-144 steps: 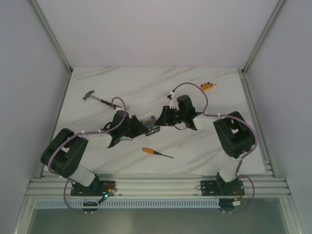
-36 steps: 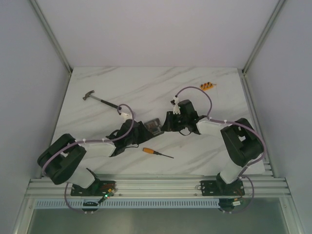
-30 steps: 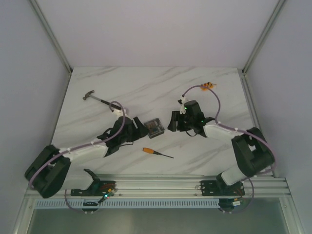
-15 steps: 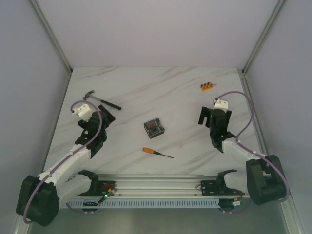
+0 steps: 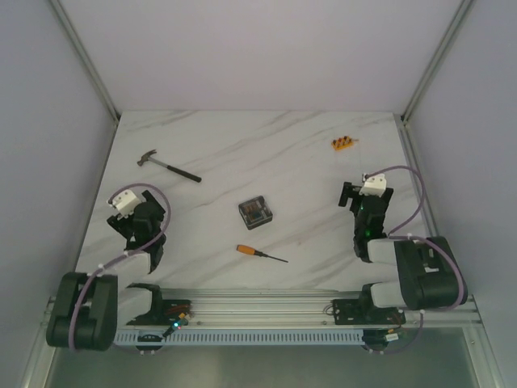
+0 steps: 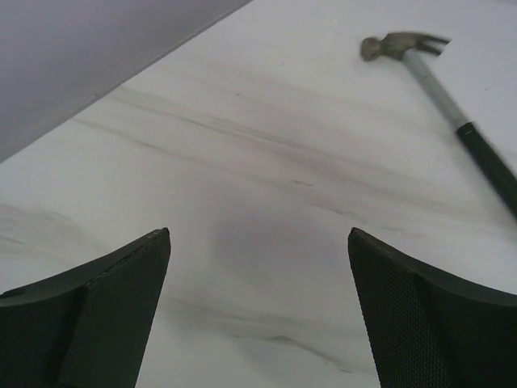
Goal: Snap on the fuse box
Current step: Reset both arms
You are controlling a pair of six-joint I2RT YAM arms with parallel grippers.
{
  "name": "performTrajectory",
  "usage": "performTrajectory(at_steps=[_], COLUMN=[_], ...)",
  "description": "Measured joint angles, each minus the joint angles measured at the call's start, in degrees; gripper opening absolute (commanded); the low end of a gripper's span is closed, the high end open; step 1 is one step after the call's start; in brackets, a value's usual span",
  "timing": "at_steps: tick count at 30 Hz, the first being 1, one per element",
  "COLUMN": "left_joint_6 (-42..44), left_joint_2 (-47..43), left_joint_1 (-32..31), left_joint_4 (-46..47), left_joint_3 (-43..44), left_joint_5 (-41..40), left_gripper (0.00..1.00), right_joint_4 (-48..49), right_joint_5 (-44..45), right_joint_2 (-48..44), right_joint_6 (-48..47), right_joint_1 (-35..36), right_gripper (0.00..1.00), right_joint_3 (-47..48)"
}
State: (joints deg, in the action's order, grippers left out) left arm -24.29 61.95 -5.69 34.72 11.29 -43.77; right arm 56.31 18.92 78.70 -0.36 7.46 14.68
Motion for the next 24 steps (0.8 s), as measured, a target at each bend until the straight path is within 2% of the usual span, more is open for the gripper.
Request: performTrajectory(at_steps=[3, 5, 8, 15, 18, 24], left_joint_6=[2.93, 4.85, 7.72, 16.33, 19.3, 21.46], left_joint_2=[5.84, 9.86, 14.19, 24.22, 26.95, 27.04], left_joint_1=[2.51, 3.23, 3.39, 3.34, 3.28, 3.21], left_joint_4=[5.01, 7.41, 13.33, 31.54, 33.38, 34.99], left_joint_3=[-0.66, 0.72, 2.45, 1.46, 1.38, 1.55], left_joint_5=[2.25, 4.5, 8.41, 20.04, 25.22, 28.81], left_gripper=[1.0, 1.0, 1.0, 1.0, 1.0, 1.0], right_joint_4=[8.44, 14.58, 14.16, 14.03, 13.97, 13.97], right_joint_5=[-1.97, -2.19, -4.07, -7.91, -8.66, -9.07], right_joint_2=[1.38, 6.23, 9.53, 9.31, 9.31, 9.31], right_joint_6=[-1.2, -1.09, -0.94, 0.13, 0.17, 0.17], right_joint_1=[-1.2, -2.56, -4.26, -6.78, -6.78, -6.78], right_gripper=[1.0, 1.0, 1.0, 1.0, 1.0, 1.0], right_joint_3=[-3.5, -4.87, -4.33, -1.75, -1.75, -1.75])
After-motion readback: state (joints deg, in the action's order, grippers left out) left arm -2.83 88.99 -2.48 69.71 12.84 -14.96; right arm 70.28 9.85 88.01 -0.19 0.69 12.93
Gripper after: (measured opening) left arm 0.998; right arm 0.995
